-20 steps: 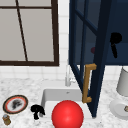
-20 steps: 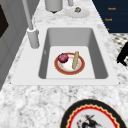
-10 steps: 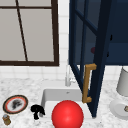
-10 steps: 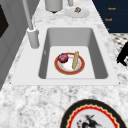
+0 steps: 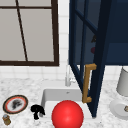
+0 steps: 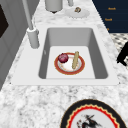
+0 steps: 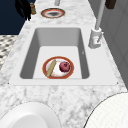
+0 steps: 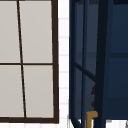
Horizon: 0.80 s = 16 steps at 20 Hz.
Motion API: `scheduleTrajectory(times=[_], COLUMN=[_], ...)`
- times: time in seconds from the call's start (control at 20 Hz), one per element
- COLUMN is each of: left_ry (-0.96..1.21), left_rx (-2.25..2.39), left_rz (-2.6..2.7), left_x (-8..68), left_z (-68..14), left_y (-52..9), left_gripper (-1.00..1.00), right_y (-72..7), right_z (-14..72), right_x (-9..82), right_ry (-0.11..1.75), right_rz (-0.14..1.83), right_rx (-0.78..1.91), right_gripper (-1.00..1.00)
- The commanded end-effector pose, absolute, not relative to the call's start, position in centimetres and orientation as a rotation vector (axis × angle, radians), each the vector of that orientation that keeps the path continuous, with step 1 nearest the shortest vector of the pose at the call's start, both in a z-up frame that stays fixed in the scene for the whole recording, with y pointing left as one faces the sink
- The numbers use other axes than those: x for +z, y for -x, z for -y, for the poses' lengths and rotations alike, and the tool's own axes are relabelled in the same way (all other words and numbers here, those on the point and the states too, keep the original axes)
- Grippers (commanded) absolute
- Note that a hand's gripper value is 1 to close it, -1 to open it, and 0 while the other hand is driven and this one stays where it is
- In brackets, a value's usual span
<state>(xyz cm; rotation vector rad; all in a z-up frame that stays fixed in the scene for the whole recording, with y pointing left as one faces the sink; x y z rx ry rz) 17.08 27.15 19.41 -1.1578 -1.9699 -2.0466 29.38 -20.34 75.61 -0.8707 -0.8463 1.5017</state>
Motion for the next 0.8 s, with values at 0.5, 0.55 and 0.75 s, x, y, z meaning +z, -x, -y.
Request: scheduleTrajectory(times=[0.5,0.55,0.75], left_ry=[1.158,1.158,1.158], left_rx=[-2.047,-2.047,-2.047], left_rz=[1.97,1.97,1.97], left_x=[19.4,19.4,19.4], left_z=[-27.2,-27.2,-27.2], left_y=[-17.1,-17.1,-17.1], left_gripper=[0.0,0.0,0.0], right_y=[-32.5,-32.7,-33.7], right_z=[18.5,18.2,17.9], right_x=[73.9,73.7,72.4], right_ry=[0.767,0.768,0.756], right_rz=[0.717,0.707,0.693], right_rx=[1.544,1.538,1.543], right_gripper=[-1.0,-1.0,-1.0])
